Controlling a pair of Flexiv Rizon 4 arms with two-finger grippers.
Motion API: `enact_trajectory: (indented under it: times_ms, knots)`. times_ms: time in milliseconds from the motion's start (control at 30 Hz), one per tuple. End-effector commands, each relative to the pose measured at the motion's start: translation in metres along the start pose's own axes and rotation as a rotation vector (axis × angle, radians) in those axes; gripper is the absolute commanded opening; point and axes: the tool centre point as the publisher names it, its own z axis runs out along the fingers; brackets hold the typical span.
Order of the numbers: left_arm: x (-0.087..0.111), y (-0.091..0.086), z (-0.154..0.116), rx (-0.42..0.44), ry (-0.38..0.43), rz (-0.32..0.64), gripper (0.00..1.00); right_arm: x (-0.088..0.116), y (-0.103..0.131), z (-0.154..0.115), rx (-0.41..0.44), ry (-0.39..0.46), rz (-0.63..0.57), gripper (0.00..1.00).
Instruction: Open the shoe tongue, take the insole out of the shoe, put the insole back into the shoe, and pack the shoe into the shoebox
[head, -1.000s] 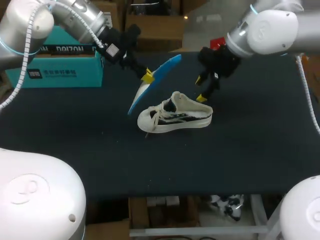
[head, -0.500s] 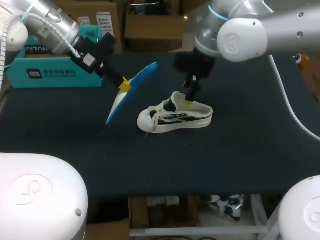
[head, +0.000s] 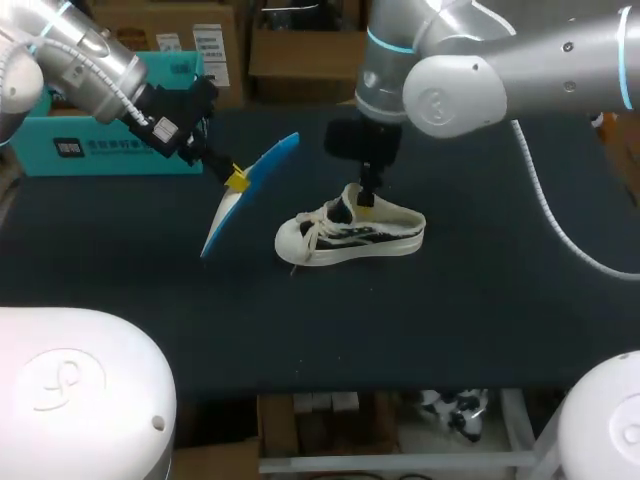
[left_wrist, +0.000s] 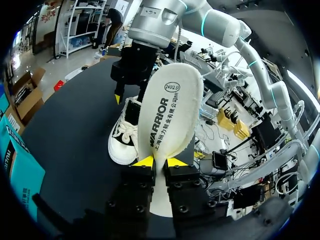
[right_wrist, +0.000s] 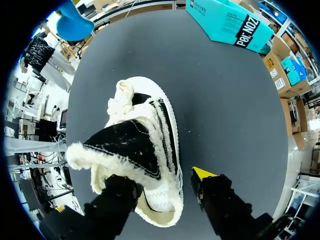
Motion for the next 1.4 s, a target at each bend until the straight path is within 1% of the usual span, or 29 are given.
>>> enact_trajectory:
  times_ms: [33,267,467,567,700,833,1000,1133,1333,1400]
  knots:
    - [-0.002,0.002,-0.001,0.002,0.003,-0.002,0.00,0.000,0.006,0.002,0.076,-0.002,0.011,0.00]
    - [-0.006,0.001,-0.001,0.000,0.022,0.007,0.00,0.009,0.007,-0.001,0.079,-0.023,0.049,0.00]
    - [-0.010,-0.004,-0.001,-0.001,0.054,0.033,0.00,0.017,0.005,-0.008,0.071,-0.031,0.116,0.00]
    - [-0.012,-0.007,-0.002,0.003,0.081,0.061,0.00,0.022,0.004,-0.012,0.057,-0.029,0.167,0.00]
    - [-0.014,-0.014,-0.006,0.020,0.130,0.118,0.00,0.029,0.002,-0.020,0.019,-0.015,0.280,0.00]
    - [-0.016,-0.028,-0.010,0.032,0.185,0.181,0.00,0.038,0.001,-0.028,-0.027,-0.013,0.421,0.00]
    - [-0.019,-0.051,-0.009,0.024,0.258,0.259,0.00,0.055,0.004,-0.038,-0.118,-0.029,0.604,0.00]
    - [-0.023,-0.069,-0.008,0.023,0.318,0.315,0.00,0.064,0.008,-0.040,-0.196,-0.039,0.742,0.00]
    - [-0.027,-0.090,-0.005,0.020,0.390,0.375,0.00,0.072,0.011,-0.033,-0.290,-0.060,0.880,0.00]
    - [-0.028,-0.094,-0.003,0.016,0.402,0.386,0.00,0.073,0.011,-0.029,-0.323,-0.061,0.913,0.00]
